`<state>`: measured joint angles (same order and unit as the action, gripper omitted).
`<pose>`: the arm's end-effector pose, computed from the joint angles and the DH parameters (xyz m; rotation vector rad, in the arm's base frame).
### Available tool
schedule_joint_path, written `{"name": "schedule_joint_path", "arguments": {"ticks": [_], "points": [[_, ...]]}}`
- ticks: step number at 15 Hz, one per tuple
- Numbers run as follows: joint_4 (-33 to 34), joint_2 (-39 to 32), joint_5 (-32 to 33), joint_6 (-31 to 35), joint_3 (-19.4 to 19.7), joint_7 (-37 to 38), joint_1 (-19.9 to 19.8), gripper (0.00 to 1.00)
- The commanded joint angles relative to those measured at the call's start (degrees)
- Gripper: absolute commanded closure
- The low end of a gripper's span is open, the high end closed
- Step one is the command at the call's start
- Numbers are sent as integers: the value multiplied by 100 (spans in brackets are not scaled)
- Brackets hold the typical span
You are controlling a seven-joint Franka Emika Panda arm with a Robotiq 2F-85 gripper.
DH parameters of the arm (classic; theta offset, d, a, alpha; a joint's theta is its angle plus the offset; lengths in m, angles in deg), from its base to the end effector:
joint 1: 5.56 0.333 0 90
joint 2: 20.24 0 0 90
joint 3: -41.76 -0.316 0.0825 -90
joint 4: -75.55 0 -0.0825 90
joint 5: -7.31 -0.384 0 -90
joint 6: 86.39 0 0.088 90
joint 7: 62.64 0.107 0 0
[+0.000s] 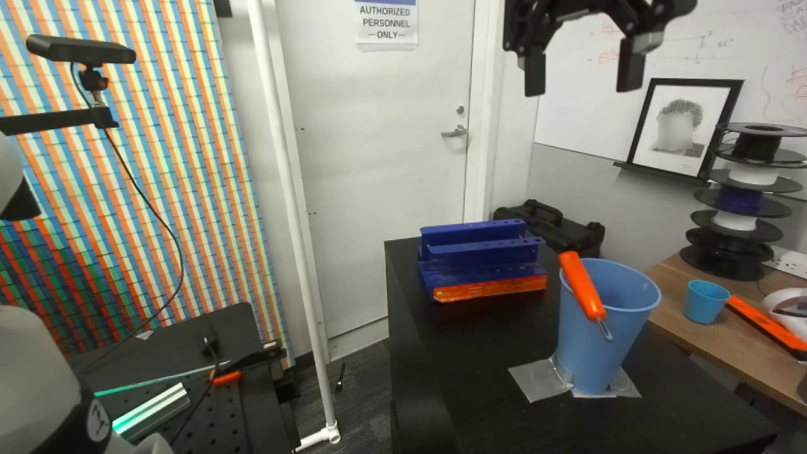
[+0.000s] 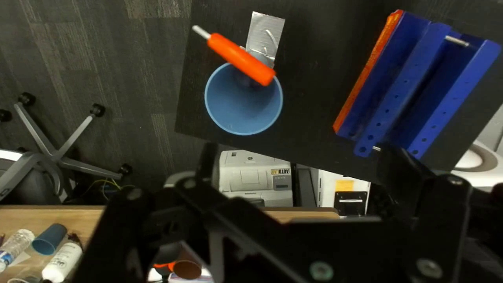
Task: Put the orange object into the blue cup
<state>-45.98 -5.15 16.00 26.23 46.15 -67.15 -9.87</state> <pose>0.4809 -0.0863 0.5332 3.0038 -0.0311 0.1395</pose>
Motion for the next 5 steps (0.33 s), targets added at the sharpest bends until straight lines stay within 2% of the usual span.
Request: {"name": "schedule_joint_path", "arguments": {"ticks": [1,3,5], "points": [[-145,235,-21,-11,-45,0,48,0],[-277,432,-24,-20,-71,12,72,0],[-264,338,-24,-15,-60,12,67,0]]}}
